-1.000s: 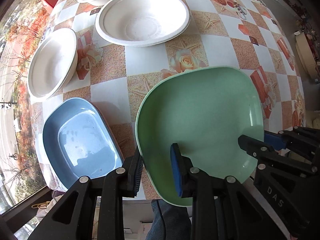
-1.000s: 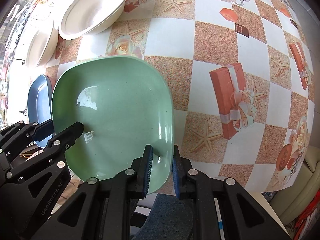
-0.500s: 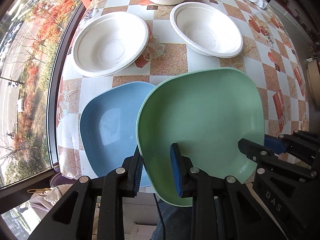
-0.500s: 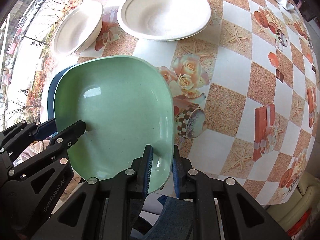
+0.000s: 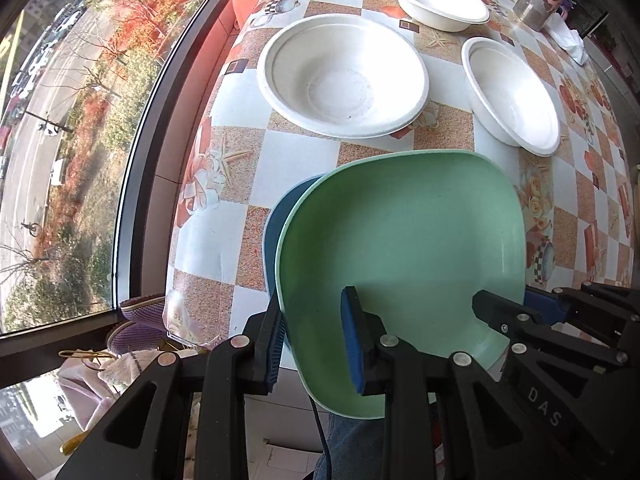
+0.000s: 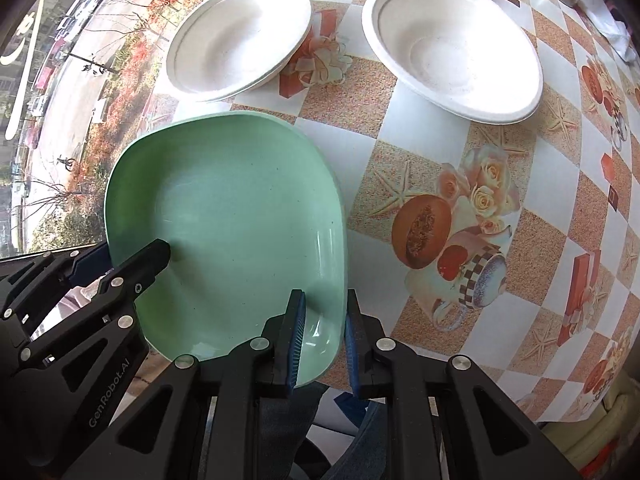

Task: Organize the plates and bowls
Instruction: 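Lift the green plate with both grippers and carry it onto the blue plate, then open both grippers to release the green plate on the stack, then move both grippers to a white paper bowl and grip its rim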

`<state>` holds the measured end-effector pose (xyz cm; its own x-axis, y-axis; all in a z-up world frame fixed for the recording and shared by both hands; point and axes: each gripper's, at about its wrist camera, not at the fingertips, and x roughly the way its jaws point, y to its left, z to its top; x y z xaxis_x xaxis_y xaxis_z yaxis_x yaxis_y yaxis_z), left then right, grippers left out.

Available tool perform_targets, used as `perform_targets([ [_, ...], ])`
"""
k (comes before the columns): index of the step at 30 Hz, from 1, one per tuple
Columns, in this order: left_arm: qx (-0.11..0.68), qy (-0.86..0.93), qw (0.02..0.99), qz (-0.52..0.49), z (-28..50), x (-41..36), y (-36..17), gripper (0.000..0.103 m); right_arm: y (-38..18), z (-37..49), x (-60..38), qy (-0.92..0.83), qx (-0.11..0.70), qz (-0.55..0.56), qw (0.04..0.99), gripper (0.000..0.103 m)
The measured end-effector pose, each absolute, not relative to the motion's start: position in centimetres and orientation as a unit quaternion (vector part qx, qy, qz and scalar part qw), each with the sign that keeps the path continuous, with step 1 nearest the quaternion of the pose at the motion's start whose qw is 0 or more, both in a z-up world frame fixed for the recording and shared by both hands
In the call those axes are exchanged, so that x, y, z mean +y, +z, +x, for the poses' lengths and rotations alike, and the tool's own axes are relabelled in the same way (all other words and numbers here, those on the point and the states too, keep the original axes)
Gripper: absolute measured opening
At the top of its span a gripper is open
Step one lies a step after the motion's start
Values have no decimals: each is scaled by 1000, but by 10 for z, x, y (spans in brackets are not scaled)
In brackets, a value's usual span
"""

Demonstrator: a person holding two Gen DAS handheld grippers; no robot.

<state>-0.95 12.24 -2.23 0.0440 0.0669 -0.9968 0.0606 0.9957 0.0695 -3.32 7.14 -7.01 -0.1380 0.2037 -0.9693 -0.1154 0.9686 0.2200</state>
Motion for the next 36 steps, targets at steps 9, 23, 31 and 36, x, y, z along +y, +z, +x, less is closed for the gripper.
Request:
perform_targets([
  [9,696,17,716,50,-2,132,-34,58,-105,-15,73,128,749,47,648,21],
  [23,698,55,711,62,0,138,-38,79,-116,-15,47,102,761,58,637,65],
  [31,695,61,714,56,0,140,-32,79,-127,-20,62,117,775,83,616,66],
  [36,683,37,727,69,6,122,-20,79,-119,-23,46,99,768,79,628,66],
])
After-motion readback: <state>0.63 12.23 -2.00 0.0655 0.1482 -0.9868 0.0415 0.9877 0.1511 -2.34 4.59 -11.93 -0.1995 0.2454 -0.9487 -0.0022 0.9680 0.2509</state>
